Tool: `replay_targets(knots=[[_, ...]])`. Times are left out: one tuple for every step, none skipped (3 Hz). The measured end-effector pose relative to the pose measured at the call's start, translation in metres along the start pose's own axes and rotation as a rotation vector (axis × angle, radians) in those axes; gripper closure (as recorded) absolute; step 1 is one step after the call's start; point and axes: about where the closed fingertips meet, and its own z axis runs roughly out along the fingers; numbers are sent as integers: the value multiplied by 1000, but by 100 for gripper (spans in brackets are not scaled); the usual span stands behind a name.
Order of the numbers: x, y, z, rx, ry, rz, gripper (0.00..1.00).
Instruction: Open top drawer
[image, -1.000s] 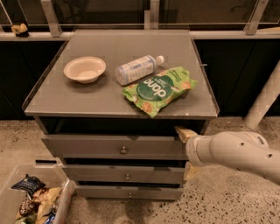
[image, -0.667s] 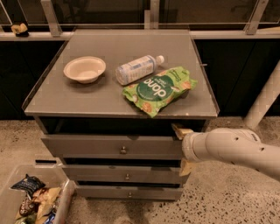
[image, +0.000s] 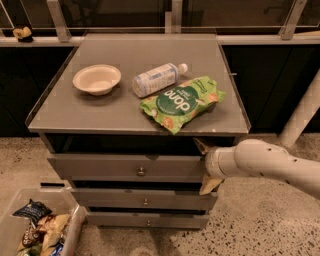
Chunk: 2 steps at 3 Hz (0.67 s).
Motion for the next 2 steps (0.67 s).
replay_targets(knots=[[0,0,0,0,0,0,17],[0,0,0,0,0,0,41]])
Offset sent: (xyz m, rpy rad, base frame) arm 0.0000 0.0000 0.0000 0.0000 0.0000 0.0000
